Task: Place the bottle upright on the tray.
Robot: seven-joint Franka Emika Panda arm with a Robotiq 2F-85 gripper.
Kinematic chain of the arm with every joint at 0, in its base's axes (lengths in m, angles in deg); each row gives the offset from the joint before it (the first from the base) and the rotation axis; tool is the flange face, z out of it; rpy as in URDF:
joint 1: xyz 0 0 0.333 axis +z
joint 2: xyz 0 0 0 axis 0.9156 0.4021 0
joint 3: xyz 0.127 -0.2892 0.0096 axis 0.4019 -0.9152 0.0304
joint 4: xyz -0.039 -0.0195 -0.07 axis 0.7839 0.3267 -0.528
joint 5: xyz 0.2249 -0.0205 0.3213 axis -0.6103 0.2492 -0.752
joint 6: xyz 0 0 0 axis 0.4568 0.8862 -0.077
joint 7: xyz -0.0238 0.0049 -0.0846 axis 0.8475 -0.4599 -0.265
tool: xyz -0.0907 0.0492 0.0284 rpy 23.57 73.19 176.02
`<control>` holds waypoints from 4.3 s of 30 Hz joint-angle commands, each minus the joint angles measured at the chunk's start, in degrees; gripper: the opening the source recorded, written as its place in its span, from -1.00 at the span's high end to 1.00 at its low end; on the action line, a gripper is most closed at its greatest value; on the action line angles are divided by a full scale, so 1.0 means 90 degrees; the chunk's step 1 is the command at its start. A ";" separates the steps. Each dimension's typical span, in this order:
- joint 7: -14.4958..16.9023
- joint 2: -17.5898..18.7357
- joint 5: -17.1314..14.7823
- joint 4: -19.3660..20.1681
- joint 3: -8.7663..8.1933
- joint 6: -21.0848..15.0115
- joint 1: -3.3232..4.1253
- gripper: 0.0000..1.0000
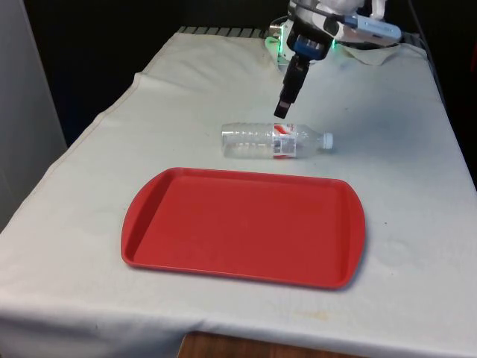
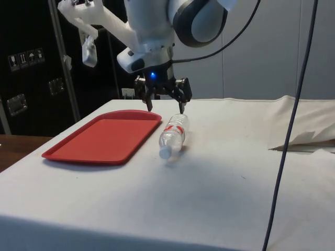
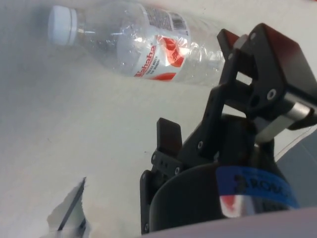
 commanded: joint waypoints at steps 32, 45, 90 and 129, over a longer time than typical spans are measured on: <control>-0.0471 0.0369 0.1420 -0.0223 0.0223 0.0949 0.0108 -1.00; -0.1369 0.0490 0.2075 -0.0261 0.0484 0.1280 0.0153 -1.00; -0.3387 0.1337 0.3533 -0.0541 0.1070 0.2311 0.0197 -1.00; -0.3941 0.2196 0.4011 -0.1082 0.1451 0.3170 0.0236 -1.00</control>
